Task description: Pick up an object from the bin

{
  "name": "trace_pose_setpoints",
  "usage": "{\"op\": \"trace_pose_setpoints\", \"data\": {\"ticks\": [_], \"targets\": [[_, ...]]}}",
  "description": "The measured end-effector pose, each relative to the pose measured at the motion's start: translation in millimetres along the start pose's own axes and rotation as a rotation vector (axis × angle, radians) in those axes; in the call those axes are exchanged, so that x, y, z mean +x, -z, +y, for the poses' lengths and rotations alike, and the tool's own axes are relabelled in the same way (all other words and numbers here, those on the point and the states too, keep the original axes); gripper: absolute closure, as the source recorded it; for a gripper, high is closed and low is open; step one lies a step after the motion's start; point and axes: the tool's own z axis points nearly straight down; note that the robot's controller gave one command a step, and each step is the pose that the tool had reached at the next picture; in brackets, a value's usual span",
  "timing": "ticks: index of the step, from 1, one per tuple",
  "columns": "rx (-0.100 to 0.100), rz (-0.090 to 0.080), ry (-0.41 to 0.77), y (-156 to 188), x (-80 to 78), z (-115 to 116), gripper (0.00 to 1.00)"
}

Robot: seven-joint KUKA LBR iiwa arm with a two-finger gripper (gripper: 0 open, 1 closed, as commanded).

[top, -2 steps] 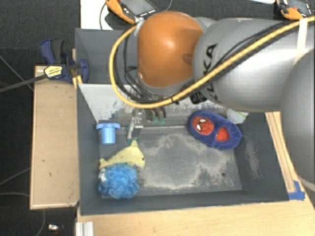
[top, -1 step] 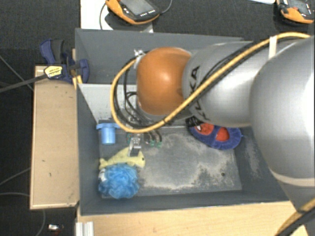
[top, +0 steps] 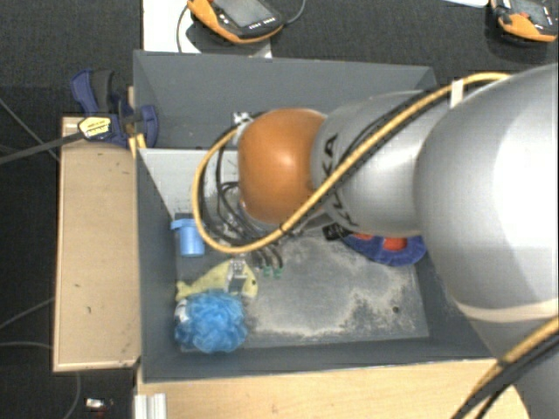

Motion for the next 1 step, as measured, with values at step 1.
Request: {"op": "trace_pose_setpoints", "data": {"ticks": [1], "targets": [[0.0,0.001,-0.017,-1.7,9.1,-11.6,0.0]]}}
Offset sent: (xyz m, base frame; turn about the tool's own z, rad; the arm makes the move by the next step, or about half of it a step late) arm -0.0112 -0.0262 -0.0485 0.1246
